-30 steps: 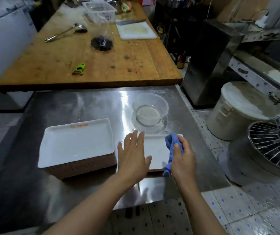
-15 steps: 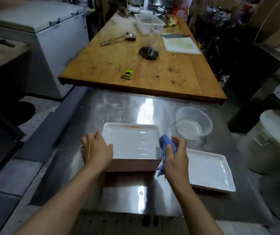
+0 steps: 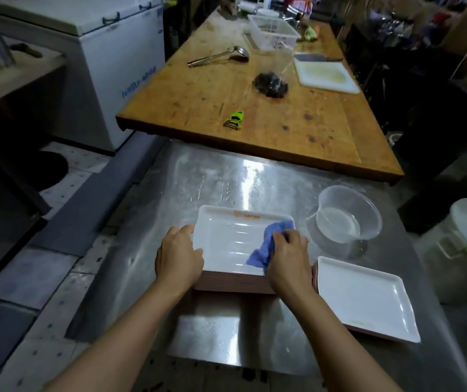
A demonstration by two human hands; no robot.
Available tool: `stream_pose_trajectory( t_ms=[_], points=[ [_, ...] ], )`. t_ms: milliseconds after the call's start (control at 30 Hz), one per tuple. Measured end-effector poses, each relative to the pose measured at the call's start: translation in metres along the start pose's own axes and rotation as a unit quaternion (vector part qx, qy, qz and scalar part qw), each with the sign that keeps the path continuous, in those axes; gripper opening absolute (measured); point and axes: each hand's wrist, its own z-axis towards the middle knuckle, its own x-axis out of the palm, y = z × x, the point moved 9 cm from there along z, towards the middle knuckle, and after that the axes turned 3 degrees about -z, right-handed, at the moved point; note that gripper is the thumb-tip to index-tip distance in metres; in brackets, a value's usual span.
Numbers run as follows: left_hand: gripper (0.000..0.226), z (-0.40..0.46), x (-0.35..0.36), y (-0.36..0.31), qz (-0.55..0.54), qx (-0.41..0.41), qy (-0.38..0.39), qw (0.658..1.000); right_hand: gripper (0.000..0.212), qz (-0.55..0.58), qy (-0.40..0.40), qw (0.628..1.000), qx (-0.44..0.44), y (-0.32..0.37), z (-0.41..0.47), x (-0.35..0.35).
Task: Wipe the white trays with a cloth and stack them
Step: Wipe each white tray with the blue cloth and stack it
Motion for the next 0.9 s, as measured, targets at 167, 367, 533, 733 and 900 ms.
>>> stream_pose_trajectory(
  t_ms=[167, 367, 533, 733, 900],
  points=[
    [0.014, 0.002, -0.001, 0.001, -0.016, 0.031, -0.005, 0.999, 0.032, -0.015, -0.015, 0.999, -0.026, 0.015, 0.024, 0.005],
    [0.022, 0.004, 0.0, 0.006, -0.056, 0.041, -0.008, 0.998, 0.046, 0.07, 0.018, 0.993, -0.098, 0.06, 0.02, 0.035],
    [0.034, 0.004, 0.0, 0.006, -0.064, 0.055, -0.014, 0.996, 0.056, 0.137, 0.08, 0.978, -0.136, 0.111, 0.025, 0.061],
    [0.023, 0.007, 0.002, 0.011, -0.094, 0.041, 0.006, 0.995, 0.017, 0.116, 0.098, 0.977, -0.148, 0.119, 0.019, 0.063],
    [0.021, 0.007, 0.004, 0.014, -0.146, 0.035, 0.05, 0.987, 0.012, 0.056, 0.162, 0.971, -0.167, 0.114, 0.004, 0.061]
  ],
)
